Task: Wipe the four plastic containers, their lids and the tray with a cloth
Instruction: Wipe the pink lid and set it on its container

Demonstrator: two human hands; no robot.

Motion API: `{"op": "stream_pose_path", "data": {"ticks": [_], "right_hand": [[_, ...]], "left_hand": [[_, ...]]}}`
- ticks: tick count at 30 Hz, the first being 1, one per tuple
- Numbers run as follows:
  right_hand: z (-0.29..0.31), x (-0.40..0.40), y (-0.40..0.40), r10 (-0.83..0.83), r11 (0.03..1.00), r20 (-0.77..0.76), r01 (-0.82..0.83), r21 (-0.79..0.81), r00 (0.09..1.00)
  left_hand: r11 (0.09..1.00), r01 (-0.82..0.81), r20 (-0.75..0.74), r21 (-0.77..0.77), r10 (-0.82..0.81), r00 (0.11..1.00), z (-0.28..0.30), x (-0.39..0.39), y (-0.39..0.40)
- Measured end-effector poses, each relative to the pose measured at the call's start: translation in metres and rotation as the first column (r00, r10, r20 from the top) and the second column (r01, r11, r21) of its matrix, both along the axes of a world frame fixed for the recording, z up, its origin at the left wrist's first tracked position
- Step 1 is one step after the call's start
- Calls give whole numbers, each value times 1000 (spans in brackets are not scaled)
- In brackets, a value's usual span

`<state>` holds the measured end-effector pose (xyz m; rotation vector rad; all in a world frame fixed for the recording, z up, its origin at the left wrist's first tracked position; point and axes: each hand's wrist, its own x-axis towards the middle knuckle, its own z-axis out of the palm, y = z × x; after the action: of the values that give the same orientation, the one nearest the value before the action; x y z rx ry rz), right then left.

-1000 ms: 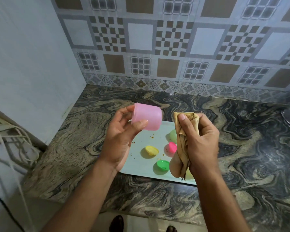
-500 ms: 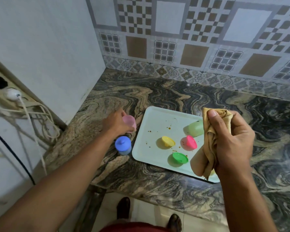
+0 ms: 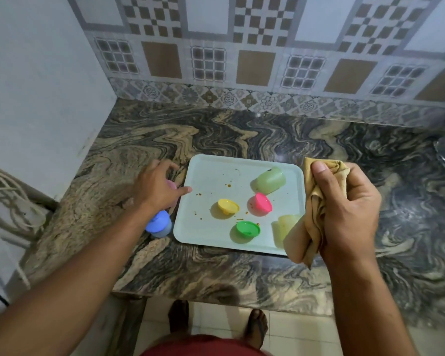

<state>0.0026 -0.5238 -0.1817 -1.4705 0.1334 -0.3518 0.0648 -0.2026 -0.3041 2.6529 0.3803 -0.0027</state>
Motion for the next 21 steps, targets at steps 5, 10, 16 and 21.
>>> {"op": "stream_pose_path", "data": {"ticks": [5,10,16,21], "right_hand": [[-1,-5,-18,-68,998,-11,68,1,998],[-5,-15,-35,-121,993,-11,121,3,993],[-11,-29,-55,-169,985,-25,169,16,985],[-16,-38,-70,-206,978,-45,207,32,978]], "left_hand": [[933,352,96,-73,-344,934,4,6,-70],[766,633,48,111,-641,766,-17,14,-148],[641,705,-127,303,-706,697,-32,28,-194],[775,600,-73,199,-599,798,-30,37,-198]]}}
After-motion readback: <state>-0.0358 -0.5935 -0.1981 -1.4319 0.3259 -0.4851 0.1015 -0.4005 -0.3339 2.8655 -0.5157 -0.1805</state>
